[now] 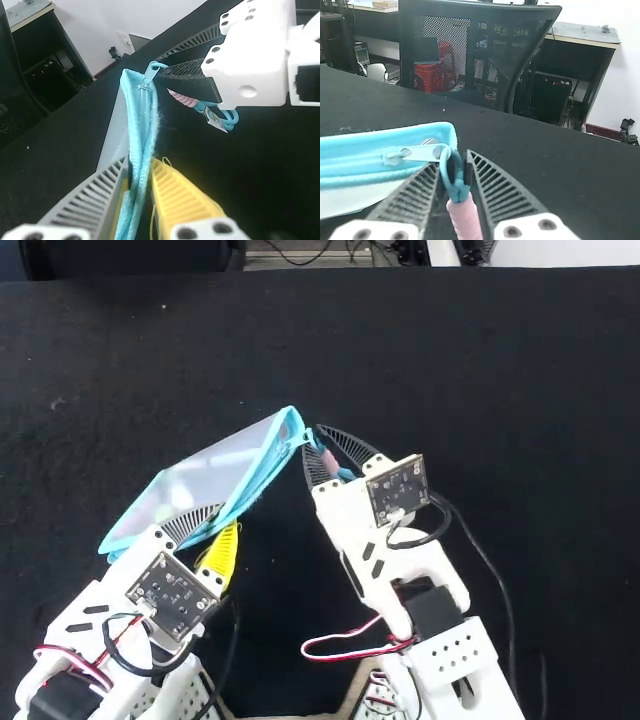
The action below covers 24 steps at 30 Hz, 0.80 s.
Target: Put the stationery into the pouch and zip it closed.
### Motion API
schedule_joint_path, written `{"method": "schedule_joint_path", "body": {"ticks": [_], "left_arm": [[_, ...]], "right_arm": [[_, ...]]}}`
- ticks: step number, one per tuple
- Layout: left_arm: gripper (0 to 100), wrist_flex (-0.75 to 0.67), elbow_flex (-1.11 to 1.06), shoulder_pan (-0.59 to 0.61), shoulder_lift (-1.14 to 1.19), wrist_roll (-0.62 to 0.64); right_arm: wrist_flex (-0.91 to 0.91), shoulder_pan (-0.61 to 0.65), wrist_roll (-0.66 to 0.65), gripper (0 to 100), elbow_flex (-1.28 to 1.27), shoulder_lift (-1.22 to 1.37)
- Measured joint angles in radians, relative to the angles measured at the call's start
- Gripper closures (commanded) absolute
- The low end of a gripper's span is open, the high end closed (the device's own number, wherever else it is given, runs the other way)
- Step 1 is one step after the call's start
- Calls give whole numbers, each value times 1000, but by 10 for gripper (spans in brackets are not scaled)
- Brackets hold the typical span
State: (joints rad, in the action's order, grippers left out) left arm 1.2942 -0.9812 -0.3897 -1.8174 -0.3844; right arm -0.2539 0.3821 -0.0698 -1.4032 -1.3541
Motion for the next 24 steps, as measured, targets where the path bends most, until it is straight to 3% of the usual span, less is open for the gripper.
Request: {"method": "schedule_joint_path", "body": {"ticks": [24], "left_arm": [[970, 0, 0, 0, 0, 0]], "right_arm": [[81, -26, 23, 988, -43, 2]]}}
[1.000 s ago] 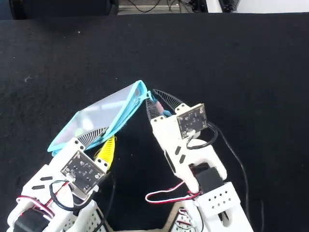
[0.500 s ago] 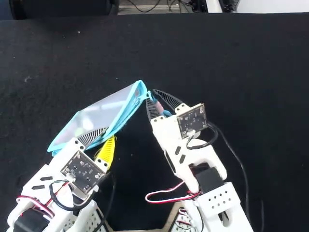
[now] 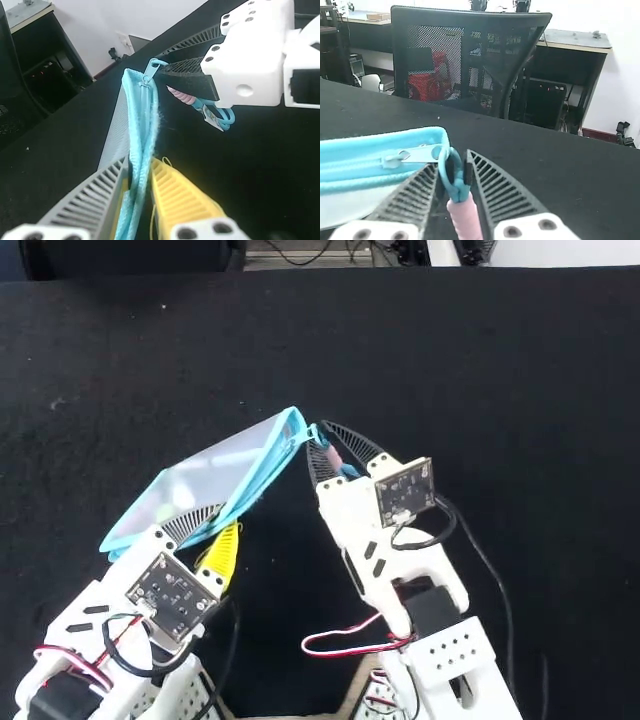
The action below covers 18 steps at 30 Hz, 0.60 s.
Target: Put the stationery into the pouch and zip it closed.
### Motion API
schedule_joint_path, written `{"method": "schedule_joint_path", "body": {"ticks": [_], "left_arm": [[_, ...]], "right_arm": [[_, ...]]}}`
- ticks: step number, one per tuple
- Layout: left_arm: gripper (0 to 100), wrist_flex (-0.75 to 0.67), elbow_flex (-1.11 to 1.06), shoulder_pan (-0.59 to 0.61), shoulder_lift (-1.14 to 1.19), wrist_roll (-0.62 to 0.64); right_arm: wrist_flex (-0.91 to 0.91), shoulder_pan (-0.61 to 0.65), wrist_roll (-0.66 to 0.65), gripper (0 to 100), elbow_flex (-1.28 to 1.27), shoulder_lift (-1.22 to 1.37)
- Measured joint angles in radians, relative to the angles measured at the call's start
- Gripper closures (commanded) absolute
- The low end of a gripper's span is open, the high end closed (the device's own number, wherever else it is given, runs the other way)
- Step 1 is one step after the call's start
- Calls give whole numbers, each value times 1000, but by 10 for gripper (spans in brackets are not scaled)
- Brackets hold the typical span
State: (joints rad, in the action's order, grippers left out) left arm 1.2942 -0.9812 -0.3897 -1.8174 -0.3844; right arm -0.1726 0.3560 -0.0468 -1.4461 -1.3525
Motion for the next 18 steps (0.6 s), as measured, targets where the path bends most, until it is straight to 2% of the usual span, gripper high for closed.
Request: {"method": "schedule_joint_path", "body": {"ticks": [18], "left_arm": [[970, -2, 0, -15, 0, 0]], "right_arm": [[0, -46, 0, 988, 0, 0]]}}
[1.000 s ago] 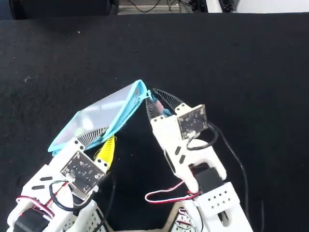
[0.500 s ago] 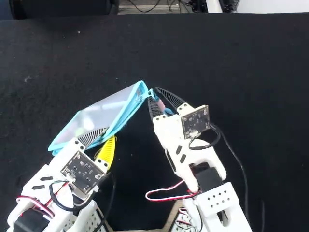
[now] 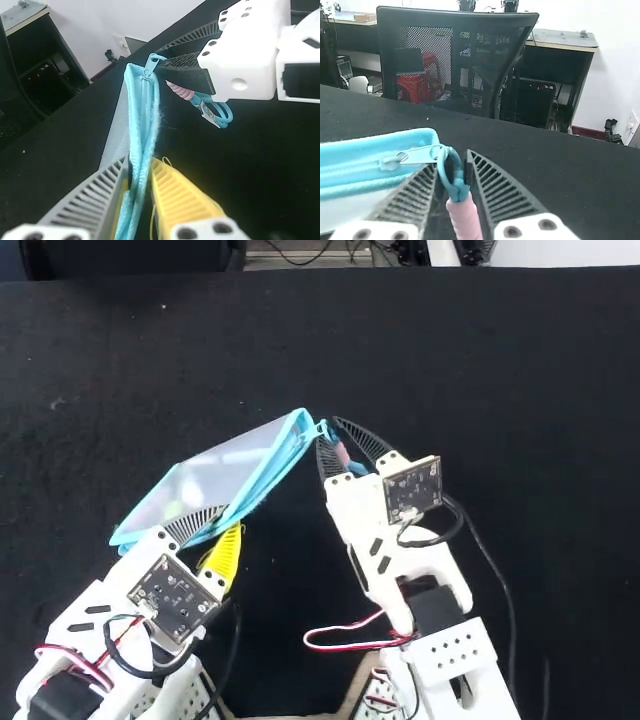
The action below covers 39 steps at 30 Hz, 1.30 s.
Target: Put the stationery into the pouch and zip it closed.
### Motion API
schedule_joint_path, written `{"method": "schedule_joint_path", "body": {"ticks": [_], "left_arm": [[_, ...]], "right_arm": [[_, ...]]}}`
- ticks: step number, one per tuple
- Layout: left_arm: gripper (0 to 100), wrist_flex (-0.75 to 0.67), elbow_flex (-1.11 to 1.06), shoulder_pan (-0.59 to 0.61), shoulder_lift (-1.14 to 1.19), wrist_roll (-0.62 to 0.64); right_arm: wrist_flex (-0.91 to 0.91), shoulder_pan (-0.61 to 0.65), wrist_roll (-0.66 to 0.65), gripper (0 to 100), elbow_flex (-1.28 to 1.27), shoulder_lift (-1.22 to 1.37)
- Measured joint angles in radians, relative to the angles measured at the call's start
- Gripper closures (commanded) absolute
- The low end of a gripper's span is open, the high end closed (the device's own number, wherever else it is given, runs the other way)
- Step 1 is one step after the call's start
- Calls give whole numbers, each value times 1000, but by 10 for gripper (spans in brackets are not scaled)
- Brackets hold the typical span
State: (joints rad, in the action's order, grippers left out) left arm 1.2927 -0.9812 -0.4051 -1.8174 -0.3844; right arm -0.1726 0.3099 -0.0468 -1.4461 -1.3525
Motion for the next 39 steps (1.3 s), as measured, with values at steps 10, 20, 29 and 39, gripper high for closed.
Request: {"method": "schedule_joint_path", "body": {"ticks": [10, 20, 29, 39], "left_arm": [[970, 0, 0, 0, 2, 0], [970, -2, 0, 0, 3, 0], [970, -3, 0, 0, 3, 0], [970, -2, 0, 0, 3, 0]], "right_arm": [[17, -2, 48, 988, 143, 328], [-3, -71, 72, 988, 143, 290], [-3, -72, 72, 988, 143, 264], [-3, -72, 72, 988, 143, 264]]}}
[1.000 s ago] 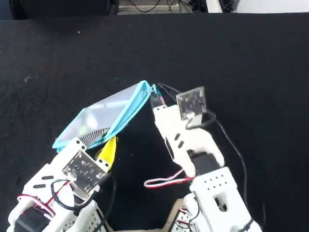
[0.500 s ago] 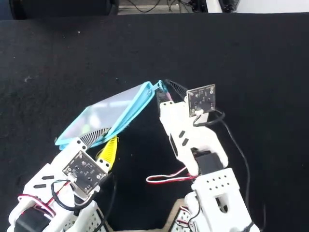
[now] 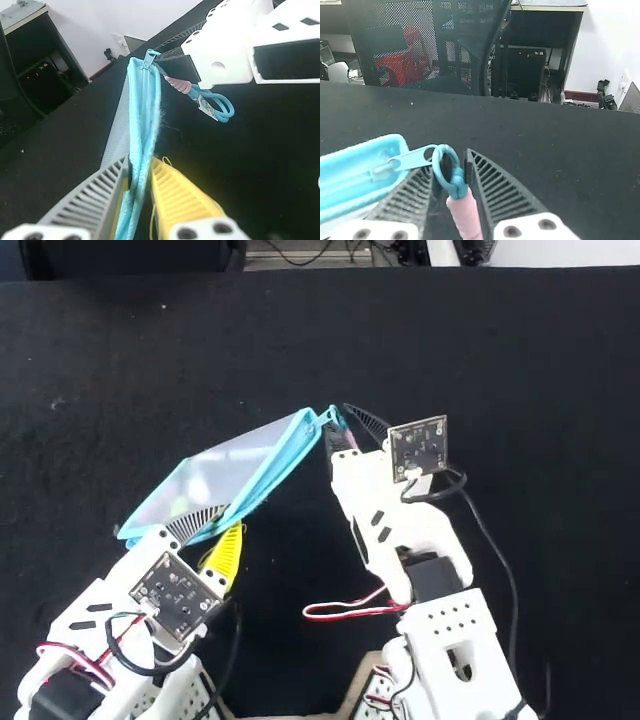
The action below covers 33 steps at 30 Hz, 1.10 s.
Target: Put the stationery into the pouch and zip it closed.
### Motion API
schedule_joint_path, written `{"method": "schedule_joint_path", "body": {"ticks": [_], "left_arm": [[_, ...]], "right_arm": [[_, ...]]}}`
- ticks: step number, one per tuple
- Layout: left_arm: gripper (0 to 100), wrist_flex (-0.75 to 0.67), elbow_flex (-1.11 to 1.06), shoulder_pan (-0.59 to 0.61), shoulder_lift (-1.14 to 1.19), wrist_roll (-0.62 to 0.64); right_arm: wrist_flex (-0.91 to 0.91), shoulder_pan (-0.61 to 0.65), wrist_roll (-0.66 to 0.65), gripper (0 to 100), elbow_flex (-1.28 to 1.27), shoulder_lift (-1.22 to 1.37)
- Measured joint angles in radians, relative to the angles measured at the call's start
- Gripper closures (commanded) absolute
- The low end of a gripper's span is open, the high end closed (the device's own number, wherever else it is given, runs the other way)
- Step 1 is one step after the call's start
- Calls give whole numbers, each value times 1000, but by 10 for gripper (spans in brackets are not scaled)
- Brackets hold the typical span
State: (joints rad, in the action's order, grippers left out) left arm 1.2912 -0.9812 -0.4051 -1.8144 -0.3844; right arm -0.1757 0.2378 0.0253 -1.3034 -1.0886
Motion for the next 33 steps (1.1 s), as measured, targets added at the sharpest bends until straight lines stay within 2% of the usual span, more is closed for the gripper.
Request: {"method": "schedule_joint_path", "body": {"ticks": [33], "left_arm": [[970, 0, 0, 0, 0, 0]], "right_arm": [[0, 0, 0, 987, -21, -9]]}}
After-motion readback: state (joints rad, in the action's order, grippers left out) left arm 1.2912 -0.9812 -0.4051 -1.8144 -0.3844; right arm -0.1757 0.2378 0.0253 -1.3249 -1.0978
